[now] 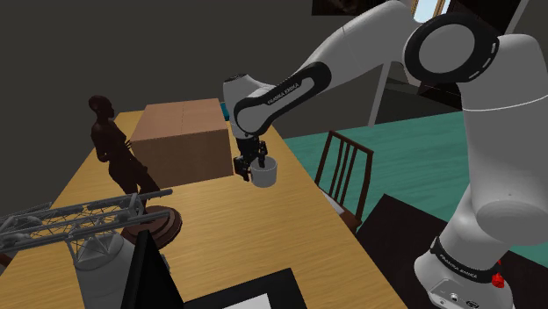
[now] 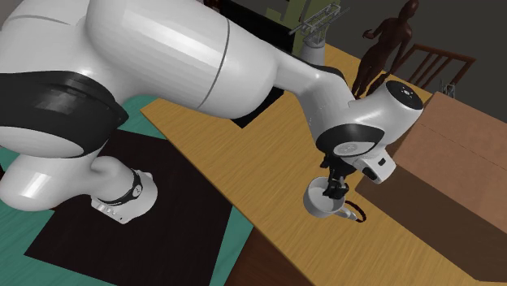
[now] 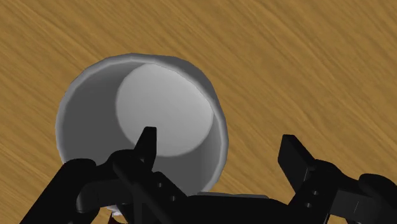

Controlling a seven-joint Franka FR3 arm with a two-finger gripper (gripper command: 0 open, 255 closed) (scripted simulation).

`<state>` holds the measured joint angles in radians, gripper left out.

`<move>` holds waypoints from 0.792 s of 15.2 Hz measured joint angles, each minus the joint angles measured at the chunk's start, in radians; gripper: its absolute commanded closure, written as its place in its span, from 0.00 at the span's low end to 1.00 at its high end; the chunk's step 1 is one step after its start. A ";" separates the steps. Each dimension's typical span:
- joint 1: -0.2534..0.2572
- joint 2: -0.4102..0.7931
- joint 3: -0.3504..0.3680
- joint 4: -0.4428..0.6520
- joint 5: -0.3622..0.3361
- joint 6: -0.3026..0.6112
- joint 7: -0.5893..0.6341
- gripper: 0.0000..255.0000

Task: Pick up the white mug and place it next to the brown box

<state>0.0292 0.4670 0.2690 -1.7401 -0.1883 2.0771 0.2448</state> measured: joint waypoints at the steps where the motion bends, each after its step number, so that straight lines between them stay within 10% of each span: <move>1: 0.000 0.000 0.000 0.000 0.000 0.000 0.000 0.00; 12: 0.001 -0.041 0.010 0.072 0.018 -0.110 -0.012 0.00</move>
